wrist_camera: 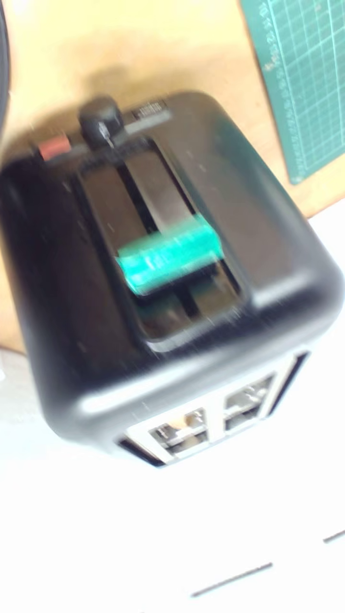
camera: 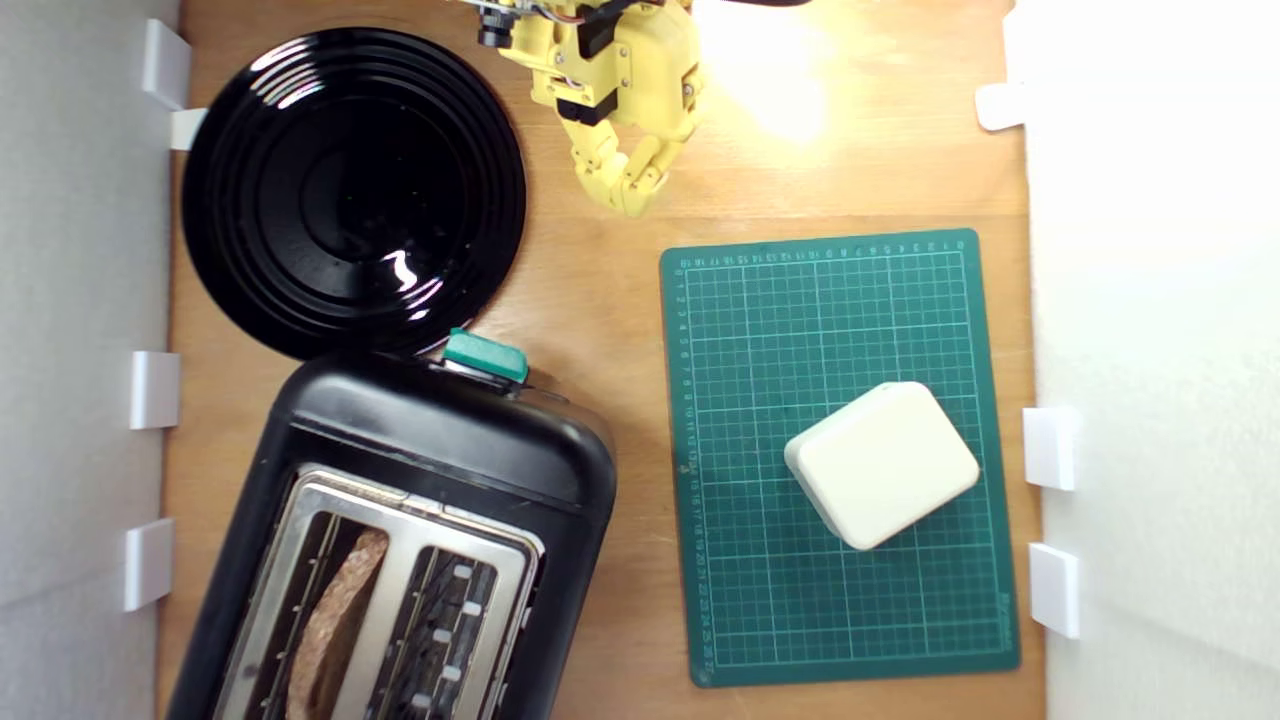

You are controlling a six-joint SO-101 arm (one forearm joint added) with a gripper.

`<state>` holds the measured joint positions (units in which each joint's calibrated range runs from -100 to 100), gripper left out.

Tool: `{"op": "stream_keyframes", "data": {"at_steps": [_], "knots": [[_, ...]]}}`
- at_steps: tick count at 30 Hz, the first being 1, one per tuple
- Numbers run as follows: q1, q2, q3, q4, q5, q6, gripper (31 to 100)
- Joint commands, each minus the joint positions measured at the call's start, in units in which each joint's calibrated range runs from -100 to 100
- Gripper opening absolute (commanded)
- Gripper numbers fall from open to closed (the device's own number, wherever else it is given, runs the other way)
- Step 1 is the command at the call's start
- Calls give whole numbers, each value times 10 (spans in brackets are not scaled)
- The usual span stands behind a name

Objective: Start toaster

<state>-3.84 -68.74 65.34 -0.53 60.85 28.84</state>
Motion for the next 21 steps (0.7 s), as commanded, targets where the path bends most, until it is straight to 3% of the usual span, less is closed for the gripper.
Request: {"op": "stream_keyframes", "data": {"at_steps": [1, 7, 21], "knots": [[37, 81, -123, 6, -3, 43, 313], [67, 164, -211, 48, -4, 110, 313], [103, 318, -463, 48, -7, 128, 313]]}}
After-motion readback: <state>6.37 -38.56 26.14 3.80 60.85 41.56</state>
